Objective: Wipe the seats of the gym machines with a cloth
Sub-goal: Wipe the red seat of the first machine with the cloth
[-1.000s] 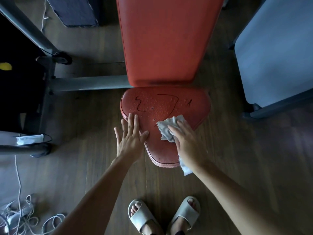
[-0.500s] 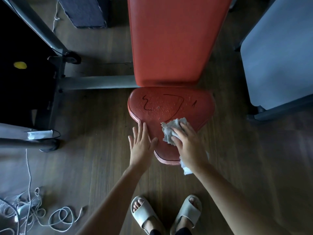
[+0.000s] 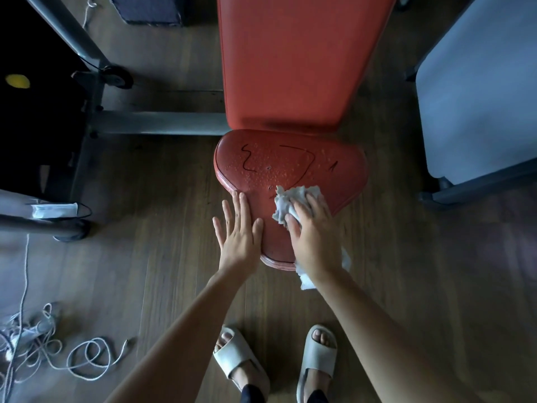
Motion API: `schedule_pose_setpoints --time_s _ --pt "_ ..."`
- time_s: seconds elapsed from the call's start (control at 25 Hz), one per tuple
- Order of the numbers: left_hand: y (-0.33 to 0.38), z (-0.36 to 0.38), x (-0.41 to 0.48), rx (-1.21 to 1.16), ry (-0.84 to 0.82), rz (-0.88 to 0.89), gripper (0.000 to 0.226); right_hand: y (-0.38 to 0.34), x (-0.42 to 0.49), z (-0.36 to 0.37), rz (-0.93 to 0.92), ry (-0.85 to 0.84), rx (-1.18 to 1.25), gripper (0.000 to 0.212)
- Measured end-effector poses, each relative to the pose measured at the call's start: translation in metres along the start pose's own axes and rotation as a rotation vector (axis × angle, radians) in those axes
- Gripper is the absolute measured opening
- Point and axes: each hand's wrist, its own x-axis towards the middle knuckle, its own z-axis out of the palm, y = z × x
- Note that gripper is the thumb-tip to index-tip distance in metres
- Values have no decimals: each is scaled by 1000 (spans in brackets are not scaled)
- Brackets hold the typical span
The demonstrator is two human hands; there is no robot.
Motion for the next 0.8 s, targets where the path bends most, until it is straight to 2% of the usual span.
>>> schedule_pose_setpoints --time_s 0.2,0.4,0.52,0.64,0.8 --pt "-3 4 3 -84 30 10 66 7 -36 -5 -162 -64 -22 39" --pt "22 13 9 -324 120 -86 71 18 14 0 -40 -24 31 37" --pt "15 18 8 -254 175 -65 66 15 -5 -1 -34 -8 26 36" --pt "15 21 8 -185 235 -59 62 19 -25 -5 -123 -14 50 36" --pt "14 23 10 -207 268 4 65 26 2 -1 -126 -4 46 37"
